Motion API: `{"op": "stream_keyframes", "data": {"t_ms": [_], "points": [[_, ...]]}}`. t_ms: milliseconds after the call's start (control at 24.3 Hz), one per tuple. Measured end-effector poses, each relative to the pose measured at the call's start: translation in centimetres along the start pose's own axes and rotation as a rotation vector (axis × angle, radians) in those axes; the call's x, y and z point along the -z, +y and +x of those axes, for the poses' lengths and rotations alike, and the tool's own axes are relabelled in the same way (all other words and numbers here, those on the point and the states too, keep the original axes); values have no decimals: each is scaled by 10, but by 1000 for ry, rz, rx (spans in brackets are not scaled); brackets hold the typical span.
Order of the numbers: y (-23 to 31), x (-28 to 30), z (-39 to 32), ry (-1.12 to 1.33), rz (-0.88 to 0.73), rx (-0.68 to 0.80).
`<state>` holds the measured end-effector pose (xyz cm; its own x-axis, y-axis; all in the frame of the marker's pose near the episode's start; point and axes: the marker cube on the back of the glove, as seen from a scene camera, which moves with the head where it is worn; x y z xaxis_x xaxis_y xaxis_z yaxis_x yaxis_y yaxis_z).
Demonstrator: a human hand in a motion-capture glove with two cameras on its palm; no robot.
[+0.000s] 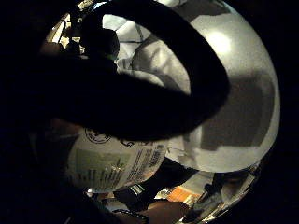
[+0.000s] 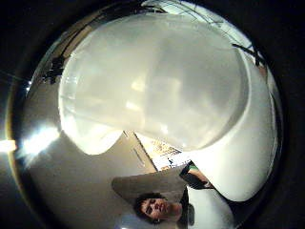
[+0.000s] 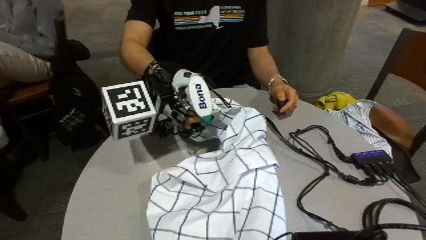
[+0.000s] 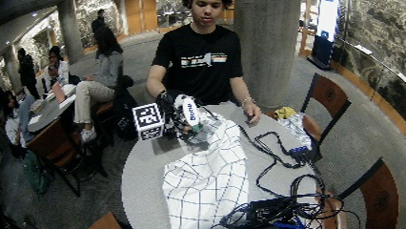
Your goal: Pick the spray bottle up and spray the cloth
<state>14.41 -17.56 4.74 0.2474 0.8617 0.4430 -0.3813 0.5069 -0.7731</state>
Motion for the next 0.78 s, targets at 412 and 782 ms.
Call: {"op": "stream_keyframes", "data": {"t_ms": [412, 782], "points": [[-9, -1, 3, -18, -22, -75], [-10, -3, 8, -55, -23, -90]]}}
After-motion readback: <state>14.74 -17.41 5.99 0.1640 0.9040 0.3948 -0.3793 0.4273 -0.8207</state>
